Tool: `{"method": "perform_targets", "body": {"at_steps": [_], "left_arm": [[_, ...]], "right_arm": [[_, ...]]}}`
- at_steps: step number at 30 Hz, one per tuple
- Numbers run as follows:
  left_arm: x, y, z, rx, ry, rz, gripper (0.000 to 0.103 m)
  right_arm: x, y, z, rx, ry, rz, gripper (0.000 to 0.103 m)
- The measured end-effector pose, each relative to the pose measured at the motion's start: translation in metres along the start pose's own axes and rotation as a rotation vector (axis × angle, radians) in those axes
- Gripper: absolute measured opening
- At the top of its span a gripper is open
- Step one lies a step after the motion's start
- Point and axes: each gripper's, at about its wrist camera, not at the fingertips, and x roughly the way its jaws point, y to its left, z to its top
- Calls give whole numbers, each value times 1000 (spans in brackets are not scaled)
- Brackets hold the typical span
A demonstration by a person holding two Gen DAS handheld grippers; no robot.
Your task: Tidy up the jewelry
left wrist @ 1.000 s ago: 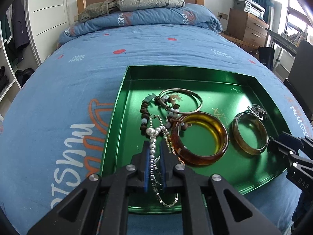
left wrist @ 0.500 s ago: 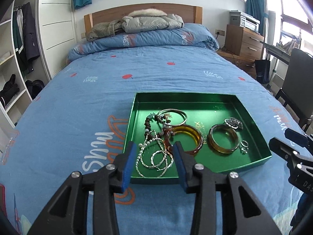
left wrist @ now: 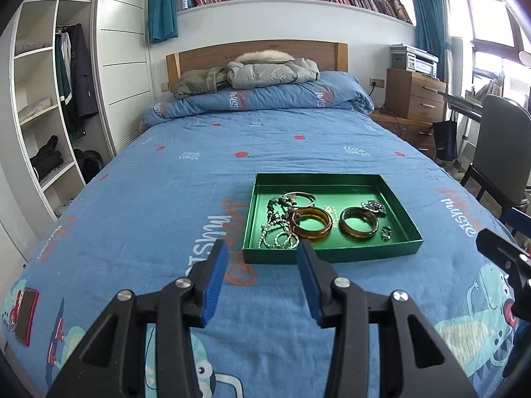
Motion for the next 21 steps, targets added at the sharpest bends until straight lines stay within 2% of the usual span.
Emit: {"method": "perform_targets", "body": {"at_steps": [6,11,13,21], "left_arm": [[-48,-1,-14,19,-32,17,41],[-87,-2,-20,16,-65,22,43],[-101,-1,-23,15,-82,27,52],[-142,-1,-34,23,-130,23,53]], "right_arm": [[-45,6,-20,-1,-19,10,102],[-79,6,-30,4,-38,10,103],[-92,6,-34,2,-46,10,103],[-131,7,-48,-1,-77,6,103]]}}
